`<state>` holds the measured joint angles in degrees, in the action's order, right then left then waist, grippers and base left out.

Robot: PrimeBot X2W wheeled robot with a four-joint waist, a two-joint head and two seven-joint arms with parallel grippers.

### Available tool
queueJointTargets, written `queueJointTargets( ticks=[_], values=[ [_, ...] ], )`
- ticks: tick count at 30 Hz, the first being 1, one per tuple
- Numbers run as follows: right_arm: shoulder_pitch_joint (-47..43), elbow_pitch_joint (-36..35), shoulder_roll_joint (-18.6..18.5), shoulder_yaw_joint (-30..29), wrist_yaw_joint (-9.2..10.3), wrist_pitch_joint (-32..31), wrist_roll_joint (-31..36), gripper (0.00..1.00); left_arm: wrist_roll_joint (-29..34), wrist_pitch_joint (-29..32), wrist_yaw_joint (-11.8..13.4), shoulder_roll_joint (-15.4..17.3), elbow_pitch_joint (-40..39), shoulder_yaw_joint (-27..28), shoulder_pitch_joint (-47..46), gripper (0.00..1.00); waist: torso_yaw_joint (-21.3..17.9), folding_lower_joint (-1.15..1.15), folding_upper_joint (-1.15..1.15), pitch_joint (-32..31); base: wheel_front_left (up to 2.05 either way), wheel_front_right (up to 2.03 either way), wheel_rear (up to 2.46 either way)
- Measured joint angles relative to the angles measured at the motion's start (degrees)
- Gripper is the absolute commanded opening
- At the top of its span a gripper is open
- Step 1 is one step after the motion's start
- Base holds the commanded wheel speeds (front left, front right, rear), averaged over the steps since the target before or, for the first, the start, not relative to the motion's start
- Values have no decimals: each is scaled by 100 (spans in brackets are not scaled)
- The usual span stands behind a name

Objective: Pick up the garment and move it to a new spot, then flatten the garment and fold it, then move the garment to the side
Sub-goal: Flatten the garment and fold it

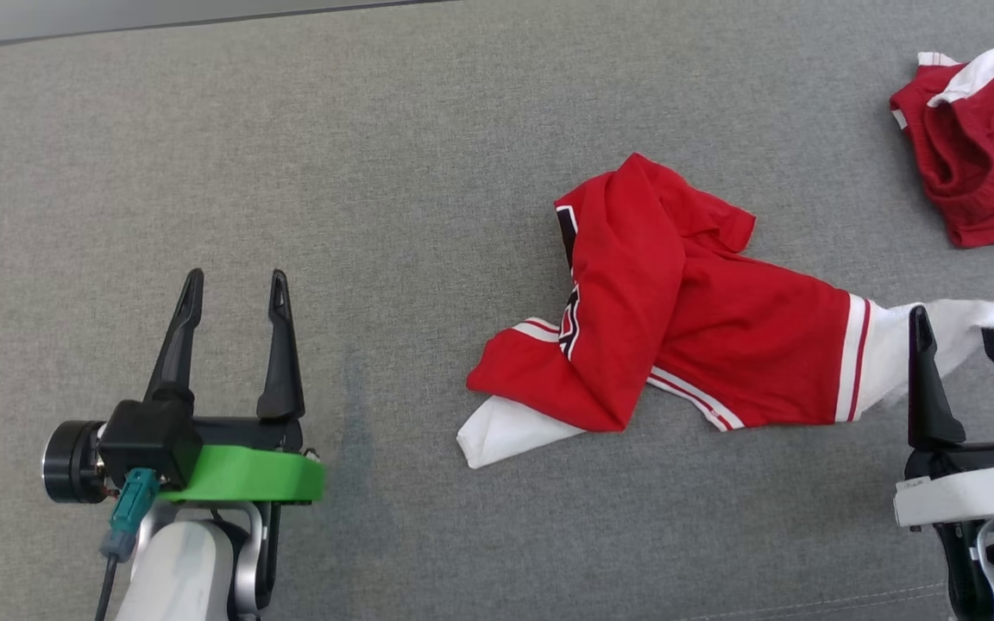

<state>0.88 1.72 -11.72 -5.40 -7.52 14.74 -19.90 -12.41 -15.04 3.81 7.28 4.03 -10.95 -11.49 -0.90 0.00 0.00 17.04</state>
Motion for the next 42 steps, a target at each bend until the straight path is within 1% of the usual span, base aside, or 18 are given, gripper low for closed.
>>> queueJointTargets(
  ticks=[6,10,17,25,28,31,34,40,42],
  values=[
    [-38,-653,20,135,0,19,461,100,-1,-1,22,-54,7,67,187,100,18,0,0,-169,0,0,0],
    [-140,-869,22,318,0,-68,557,100,-1,-1,22,-77,14,88,344,100,47,0,0,-319,0,0,0],
    [-313,-955,40,432,0,-212,565,100,0,-1,20,-104,13,98,526,100,108,0,0,-533,0,0,0],
    [-357,-954,42,459,0,-290,535,100,27,0,-4,-101,-4,103,544,100,106,0,0,-542,0,0,0],
    [-339,-945,-18,659,1,-371,526,100,44,-1,-11,-101,-23,101,541,100,112,0,0,-504,0,0,0],
    [-177,-891,-168,1272,1,-563,508,100,58,0,-30,-102,-34,91,500,100,123,0,0,-436,0,0,0],
    [63,-683,-378,2221,0,-781,459,100,92,0,-51,-112,-43,44,382,100,155,0,0,-338,0,0,0],
    [703,-113,-555,3956,0,-1012,160,100,120,-1,-108,-197,-19,-54,142,100,303,0,0,-116,0,0,0],
    [922,154,-567,4359,0,-1028,67,100,120,-1,-113,-236,0,-76,88,100,371,0,0,-52,0,0,0]
  ],
)
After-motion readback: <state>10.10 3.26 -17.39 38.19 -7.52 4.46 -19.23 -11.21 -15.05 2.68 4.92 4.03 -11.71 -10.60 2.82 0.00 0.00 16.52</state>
